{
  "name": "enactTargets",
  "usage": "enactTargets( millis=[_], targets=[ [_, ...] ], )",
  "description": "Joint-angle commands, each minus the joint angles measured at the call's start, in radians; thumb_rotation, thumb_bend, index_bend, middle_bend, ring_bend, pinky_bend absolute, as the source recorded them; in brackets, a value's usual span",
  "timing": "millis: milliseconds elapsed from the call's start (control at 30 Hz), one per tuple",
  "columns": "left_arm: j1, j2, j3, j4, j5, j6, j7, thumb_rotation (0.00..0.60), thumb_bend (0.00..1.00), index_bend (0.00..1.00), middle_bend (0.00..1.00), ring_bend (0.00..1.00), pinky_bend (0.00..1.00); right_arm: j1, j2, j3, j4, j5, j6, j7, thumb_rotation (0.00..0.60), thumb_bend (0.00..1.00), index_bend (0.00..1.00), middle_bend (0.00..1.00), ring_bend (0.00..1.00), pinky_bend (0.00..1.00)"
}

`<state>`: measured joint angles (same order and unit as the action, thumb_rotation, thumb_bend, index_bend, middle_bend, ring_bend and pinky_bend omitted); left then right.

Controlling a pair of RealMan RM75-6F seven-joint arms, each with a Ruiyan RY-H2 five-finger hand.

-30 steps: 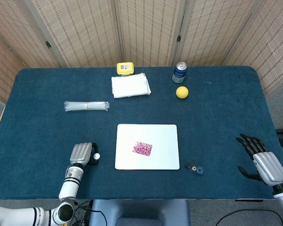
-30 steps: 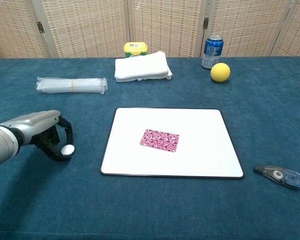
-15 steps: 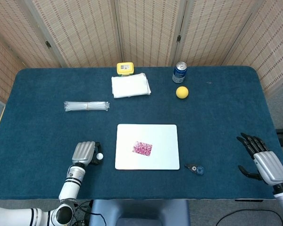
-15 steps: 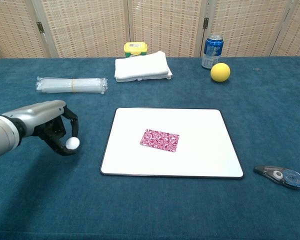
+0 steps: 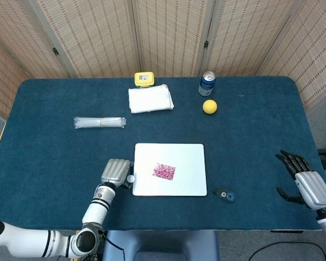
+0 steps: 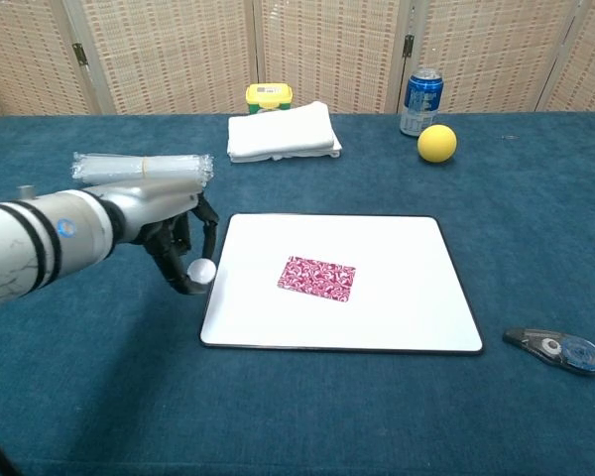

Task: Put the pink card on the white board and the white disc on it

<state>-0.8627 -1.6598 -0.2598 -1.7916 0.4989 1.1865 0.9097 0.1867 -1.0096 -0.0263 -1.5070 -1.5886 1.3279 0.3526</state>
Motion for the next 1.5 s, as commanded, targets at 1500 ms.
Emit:
enactTargets(
  millis=[1500],
  targets=[
    [-0.429,-0.179,-0.076,0.393,-0.302,-0.245,0.077,0.6,0.27,0.57,1.0,0.98,0.97,0.053,-0.002,0.017,0.064,0.053,-0.118,0.107,0.6,0.24,0.0,0.0,0.0,0.0]
  ],
)
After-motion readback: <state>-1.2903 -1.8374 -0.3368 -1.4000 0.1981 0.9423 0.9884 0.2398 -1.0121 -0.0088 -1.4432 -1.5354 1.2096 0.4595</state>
